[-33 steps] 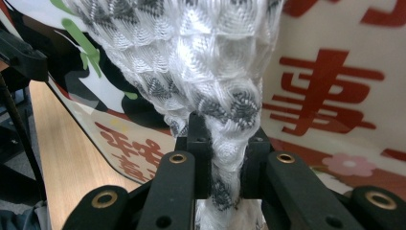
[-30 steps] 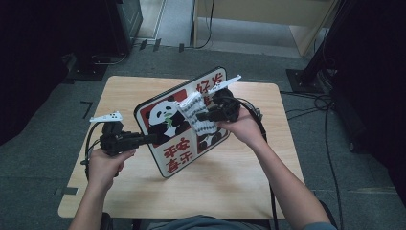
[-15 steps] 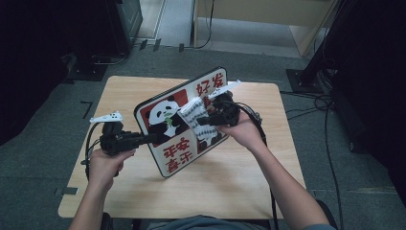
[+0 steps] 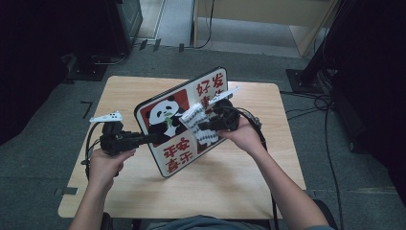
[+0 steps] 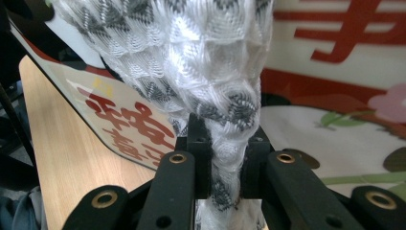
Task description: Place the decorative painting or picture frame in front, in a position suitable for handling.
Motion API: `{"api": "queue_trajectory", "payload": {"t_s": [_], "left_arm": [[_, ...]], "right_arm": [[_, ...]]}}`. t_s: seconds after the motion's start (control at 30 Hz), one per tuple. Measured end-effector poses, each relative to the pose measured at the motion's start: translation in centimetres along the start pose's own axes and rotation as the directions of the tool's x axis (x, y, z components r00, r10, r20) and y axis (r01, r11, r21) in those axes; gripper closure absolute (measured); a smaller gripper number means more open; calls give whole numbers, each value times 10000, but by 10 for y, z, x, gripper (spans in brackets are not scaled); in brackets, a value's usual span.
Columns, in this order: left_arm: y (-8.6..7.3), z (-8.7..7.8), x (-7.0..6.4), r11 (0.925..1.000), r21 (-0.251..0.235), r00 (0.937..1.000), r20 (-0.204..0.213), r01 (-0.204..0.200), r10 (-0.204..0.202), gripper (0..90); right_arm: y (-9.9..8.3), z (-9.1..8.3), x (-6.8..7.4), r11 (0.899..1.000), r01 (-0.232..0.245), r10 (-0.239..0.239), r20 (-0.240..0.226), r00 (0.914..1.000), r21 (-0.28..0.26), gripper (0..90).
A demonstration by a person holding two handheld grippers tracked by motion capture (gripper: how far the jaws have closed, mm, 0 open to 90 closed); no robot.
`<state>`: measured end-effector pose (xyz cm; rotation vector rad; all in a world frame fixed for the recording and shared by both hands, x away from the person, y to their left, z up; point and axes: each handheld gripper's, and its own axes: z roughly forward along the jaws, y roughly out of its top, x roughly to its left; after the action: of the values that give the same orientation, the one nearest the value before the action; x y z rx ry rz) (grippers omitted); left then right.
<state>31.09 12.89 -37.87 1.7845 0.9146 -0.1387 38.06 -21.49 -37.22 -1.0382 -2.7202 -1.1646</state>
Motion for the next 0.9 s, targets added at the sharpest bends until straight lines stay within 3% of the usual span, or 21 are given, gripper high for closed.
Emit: {"api": "queue_trajectory", "payload": {"t_s": [0.43,0.9], "left_arm": [[0,0,2,9997,-1,9996,142,238,-238,736],[0,0,1,9995,18,9994,123,331,-331,733]], "right_arm": [[-19,14,-4,9999,-161,161,-152,9998,24,800],[-37,28,-7,9988,-251,255,-84,9996,420,800]]}}
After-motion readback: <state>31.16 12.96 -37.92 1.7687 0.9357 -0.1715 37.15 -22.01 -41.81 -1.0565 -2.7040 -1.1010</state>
